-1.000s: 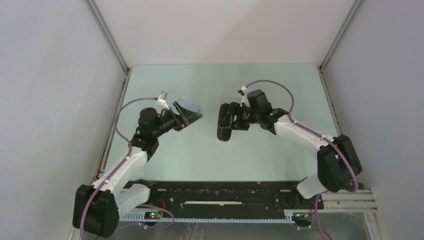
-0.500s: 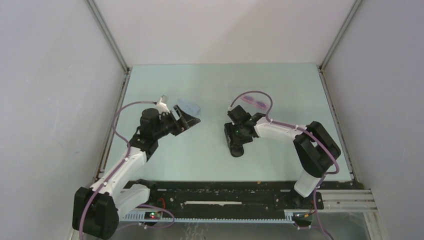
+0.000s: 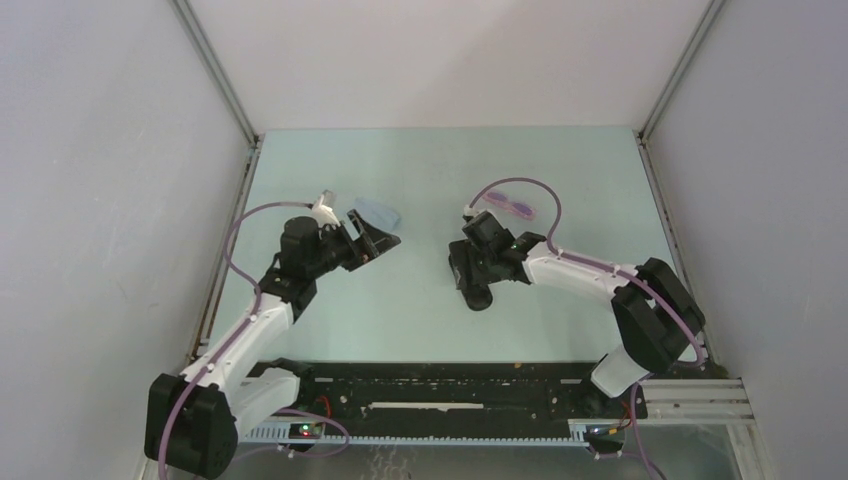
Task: Organize the sunglasses
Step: Place the sunglasses case at the center of the board, then open the sunglasses case at the center of the board.
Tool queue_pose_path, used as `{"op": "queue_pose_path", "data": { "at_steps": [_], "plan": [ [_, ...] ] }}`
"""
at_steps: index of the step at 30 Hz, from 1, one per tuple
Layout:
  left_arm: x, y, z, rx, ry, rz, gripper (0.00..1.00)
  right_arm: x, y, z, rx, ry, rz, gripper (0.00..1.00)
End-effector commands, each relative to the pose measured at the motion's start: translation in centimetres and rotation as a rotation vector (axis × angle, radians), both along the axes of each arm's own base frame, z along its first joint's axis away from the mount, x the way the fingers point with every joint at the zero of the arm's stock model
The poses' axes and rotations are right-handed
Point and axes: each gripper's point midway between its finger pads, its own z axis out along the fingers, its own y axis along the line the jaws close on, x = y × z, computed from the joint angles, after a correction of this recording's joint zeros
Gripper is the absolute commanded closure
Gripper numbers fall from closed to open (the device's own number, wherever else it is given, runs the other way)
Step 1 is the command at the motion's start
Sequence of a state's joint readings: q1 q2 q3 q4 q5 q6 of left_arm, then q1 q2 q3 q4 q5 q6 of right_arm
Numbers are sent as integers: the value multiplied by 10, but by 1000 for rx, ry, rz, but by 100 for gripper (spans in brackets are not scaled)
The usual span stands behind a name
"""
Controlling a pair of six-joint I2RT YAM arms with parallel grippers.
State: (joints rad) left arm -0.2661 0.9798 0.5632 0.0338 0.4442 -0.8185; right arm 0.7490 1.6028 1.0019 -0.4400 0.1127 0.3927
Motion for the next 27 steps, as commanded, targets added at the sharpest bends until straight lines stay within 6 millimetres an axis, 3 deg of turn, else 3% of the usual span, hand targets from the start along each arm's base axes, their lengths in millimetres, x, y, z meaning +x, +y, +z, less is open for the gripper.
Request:
{"op": "queue_pose_path", "data": {
  "at_steps": [1,11,19,20,21,27],
  "plan": [
    [7,5,-6,32,-12,47,13,9,8,17,82,-95,-57,5],
    [5,-11,-18,166,-46,33,10,17,19,5,79,-164,-64,6],
    [0,-15,-47,203,85,0,12,21,9,-6,9,-175,-52,9],
    [0,-15,-48,199,88,0,3,21,7,-7,-1,-178,-51,9],
    [0,-16,-49,195,92,-2,0,21,6,-8,-7,-180,-47,9],
    [2,-17,-53,186,105,3,0,17,6,-14,-9,-166,-34,14]
  ]
}}
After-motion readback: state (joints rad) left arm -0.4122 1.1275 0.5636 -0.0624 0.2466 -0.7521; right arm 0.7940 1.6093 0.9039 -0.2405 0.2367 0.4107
